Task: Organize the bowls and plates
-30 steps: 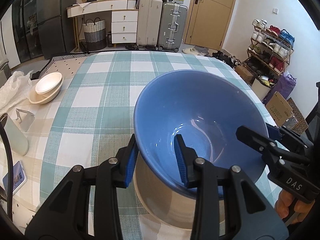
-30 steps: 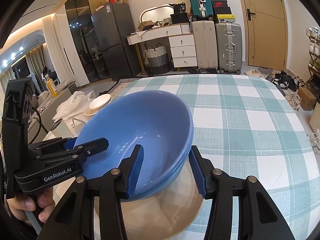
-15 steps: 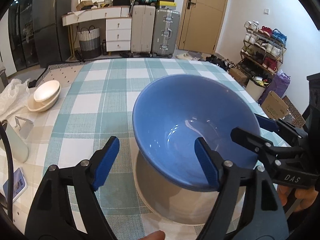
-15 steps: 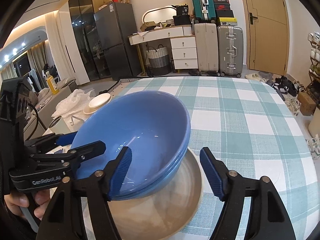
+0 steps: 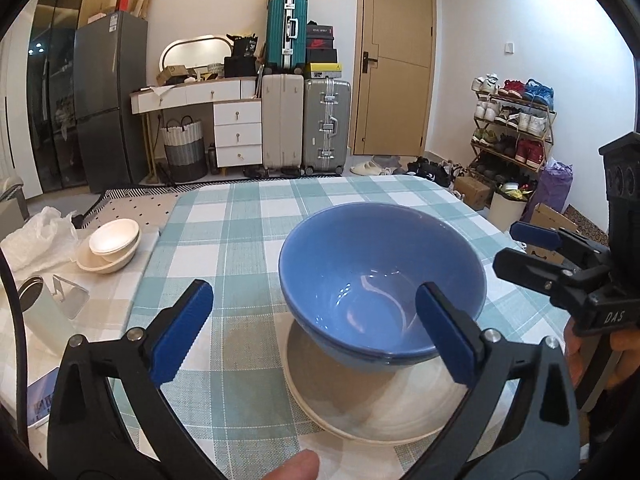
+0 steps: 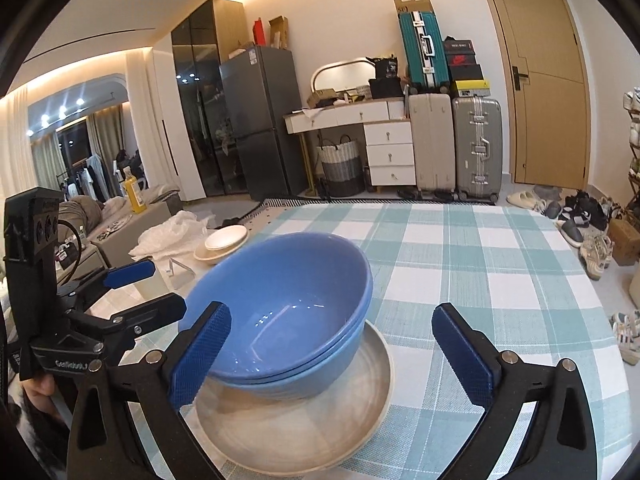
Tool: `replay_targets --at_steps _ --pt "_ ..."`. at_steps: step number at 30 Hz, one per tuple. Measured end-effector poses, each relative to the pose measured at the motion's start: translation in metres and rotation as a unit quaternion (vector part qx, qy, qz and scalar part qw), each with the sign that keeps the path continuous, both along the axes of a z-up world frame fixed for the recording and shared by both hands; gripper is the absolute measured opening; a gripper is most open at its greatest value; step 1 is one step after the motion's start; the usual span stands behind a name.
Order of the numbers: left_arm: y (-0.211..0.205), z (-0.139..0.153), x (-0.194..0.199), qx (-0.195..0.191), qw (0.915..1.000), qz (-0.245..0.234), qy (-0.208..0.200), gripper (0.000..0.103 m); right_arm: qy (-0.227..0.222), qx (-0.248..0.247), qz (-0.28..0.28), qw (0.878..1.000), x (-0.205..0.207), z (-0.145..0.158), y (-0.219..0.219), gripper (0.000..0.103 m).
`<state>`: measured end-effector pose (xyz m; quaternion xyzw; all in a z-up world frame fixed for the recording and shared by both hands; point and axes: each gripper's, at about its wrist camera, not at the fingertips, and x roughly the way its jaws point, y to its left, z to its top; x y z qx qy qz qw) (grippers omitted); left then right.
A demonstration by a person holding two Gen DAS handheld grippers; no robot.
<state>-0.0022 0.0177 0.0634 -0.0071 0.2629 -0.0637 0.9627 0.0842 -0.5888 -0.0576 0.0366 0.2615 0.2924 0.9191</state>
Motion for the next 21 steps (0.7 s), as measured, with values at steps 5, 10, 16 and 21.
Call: replay_targets --at_steps 5,10,16,21 --pt "0.007 -0.007 -0.014 -0.002 0.9999 0.004 -0.011 0.101 -0.021 -0.001 0.022 1.000 -0.012 -0.003 -0.008 0.102" --pt "0.012 -0.018 -0.029 0.001 0.9997 0.002 -0.026 0.101 -0.038 -0.013 0.044 0.998 -0.023 -0.013 -0.017 0.102" --pt "0.017 -0.034 -0.035 -0.004 0.9995 0.003 -0.032 0.101 -0.046 -0.015 0.060 0.997 -0.032 -0.031 -0.032 0.103" --pt "0.019 -0.045 -0.035 -0.005 0.9993 0.006 -0.038 0.101 -0.062 -0.004 0.070 0.996 -0.041 -0.039 -0.042 0.102"
